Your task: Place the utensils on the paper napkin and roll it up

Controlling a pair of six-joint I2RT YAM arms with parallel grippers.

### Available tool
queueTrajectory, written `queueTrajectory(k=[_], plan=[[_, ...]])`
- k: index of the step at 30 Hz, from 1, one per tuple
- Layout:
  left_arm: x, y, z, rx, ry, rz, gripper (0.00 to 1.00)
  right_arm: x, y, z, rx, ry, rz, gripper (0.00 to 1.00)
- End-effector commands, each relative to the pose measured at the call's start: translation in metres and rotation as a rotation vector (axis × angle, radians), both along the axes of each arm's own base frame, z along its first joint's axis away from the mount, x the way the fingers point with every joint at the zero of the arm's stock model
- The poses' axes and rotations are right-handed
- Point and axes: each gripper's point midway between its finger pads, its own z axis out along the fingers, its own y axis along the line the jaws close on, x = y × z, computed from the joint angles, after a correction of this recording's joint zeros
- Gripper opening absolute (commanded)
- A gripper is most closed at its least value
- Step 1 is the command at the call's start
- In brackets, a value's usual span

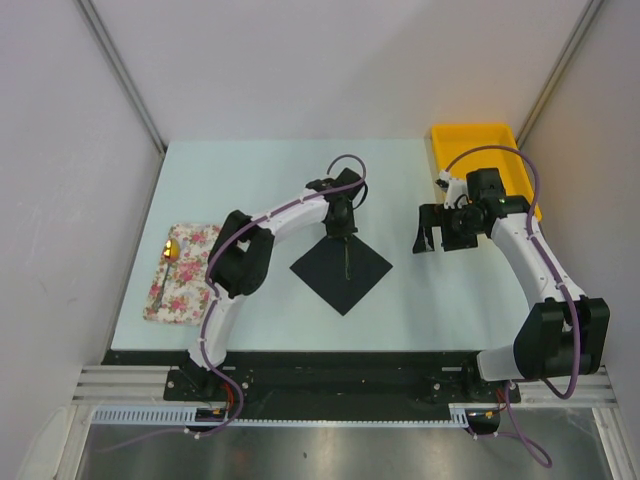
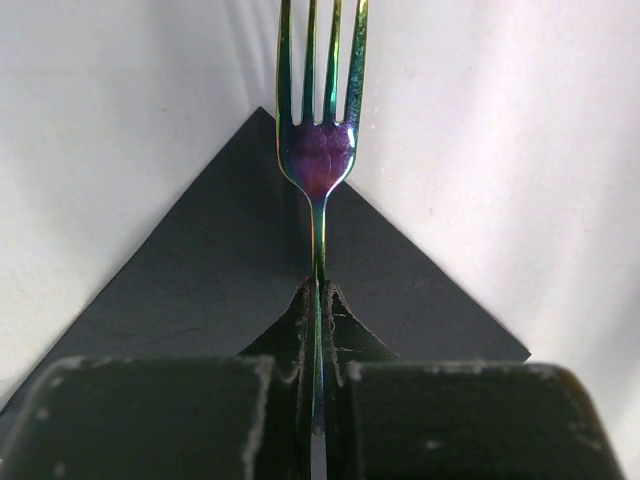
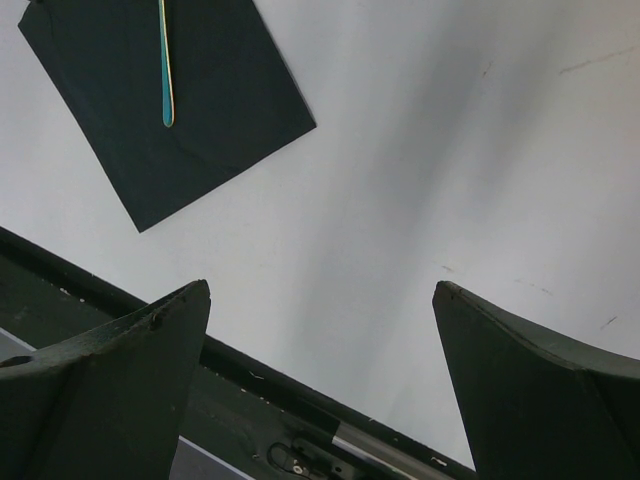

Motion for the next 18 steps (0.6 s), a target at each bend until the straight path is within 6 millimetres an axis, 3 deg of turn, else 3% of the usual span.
queueTrajectory(k=[1,9,18], plan=[[0.007,0.000,0.009,-0.006,-0.024,-0.008,0.00,0.004,0.003,0.012,0.031,-0.043,-0.006,1.00],[0.004,0.001,0.009,-0.008,-0.018,-0.018,0.01,0.002,0.003,0.011,0.033,-0.046,-0.003,1.00],[0.002,0.004,-0.006,0.015,0.014,-0.023,0.06,0.004,0.003,0.013,0.036,-0.047,-0.006,1.00]])
